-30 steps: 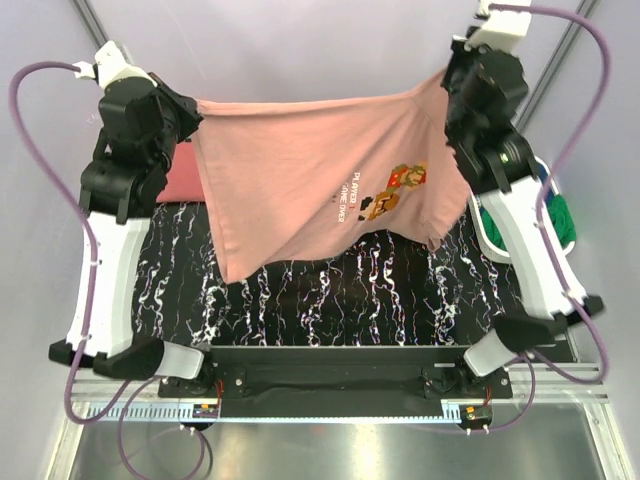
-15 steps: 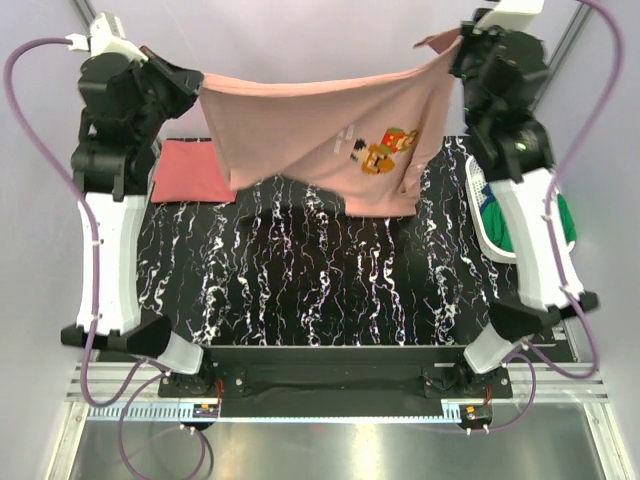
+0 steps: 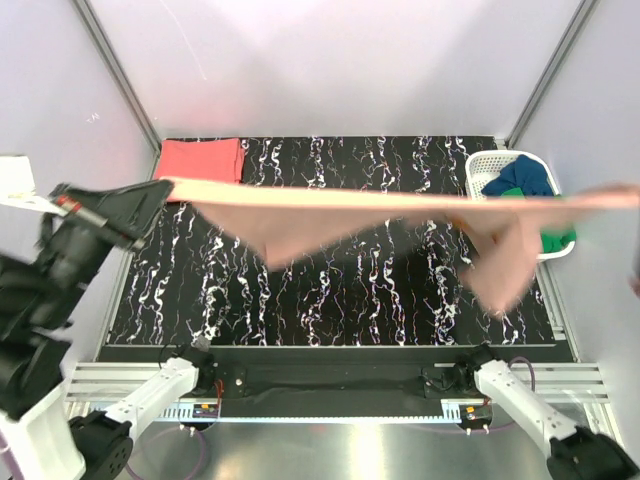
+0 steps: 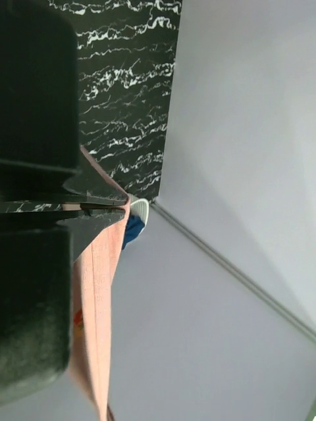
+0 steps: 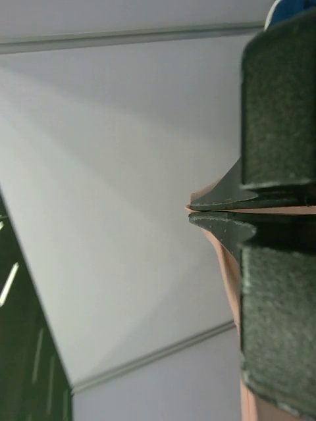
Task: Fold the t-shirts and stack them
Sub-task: Flatten the tshirt out
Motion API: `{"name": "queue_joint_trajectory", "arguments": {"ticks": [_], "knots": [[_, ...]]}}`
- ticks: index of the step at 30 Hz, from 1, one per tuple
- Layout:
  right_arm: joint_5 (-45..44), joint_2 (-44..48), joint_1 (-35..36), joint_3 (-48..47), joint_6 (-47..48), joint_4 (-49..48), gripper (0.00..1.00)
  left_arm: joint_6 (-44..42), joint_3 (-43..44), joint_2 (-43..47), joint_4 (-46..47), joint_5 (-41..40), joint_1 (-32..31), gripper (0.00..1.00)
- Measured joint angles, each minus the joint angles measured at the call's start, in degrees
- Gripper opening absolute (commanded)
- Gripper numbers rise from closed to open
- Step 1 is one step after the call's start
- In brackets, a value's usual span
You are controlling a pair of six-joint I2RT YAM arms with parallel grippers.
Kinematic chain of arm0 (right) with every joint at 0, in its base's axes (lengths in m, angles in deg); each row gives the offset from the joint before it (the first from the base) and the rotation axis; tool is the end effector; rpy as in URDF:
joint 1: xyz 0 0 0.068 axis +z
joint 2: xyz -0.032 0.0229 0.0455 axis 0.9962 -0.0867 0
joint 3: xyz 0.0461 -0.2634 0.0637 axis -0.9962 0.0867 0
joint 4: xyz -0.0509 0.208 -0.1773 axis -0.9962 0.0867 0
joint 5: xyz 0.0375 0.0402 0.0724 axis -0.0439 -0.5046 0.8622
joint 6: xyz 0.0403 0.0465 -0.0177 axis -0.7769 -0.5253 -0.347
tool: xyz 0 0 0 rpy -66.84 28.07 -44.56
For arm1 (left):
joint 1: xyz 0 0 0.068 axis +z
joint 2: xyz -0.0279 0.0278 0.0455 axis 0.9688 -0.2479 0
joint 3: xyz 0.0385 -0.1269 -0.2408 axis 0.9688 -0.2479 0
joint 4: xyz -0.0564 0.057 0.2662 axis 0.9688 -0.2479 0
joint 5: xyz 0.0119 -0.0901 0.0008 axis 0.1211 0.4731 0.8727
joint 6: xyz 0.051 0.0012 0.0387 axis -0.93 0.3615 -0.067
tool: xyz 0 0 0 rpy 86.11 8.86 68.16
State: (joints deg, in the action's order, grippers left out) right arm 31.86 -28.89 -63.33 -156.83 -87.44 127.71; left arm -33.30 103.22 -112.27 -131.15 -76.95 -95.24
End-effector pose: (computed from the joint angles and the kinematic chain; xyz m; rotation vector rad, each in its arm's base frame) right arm -0.0468 -0.0323 0.6253 0.0789 1.0564 0.2774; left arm 0.0400 -0.0189 0.5887 -0.1356 1.4377 -0.8746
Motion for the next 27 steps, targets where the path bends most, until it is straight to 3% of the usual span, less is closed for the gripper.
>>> {"name": "queue_joint_trajectory", "arguments": {"ticks": [4,9,19,27], "knots": [[2.7,5.4,0.0,-4.0,-1.9,1.8,0.0,0.8,7.1,-0.5,-3.8,2.4,-0.1,0.0],[1.5,2.1,-0.1,-7.9,-1.8,7.9,0.0,0.3,10.3,-2.6,-6.7,2.5,-0.2,0.0],[-0.7,-16.2,-0.1,0.2,2.6,14.7,0.0,-2.0,3.6,-14.3,-8.8,-4.9,-0.1,0.0],[-2.1,-33.0,-0.1,-5.0,9.2,8.7,0.0,-5.3,11.4,-26.6,-8.1,-14.8,-0.1,0.0]]}}
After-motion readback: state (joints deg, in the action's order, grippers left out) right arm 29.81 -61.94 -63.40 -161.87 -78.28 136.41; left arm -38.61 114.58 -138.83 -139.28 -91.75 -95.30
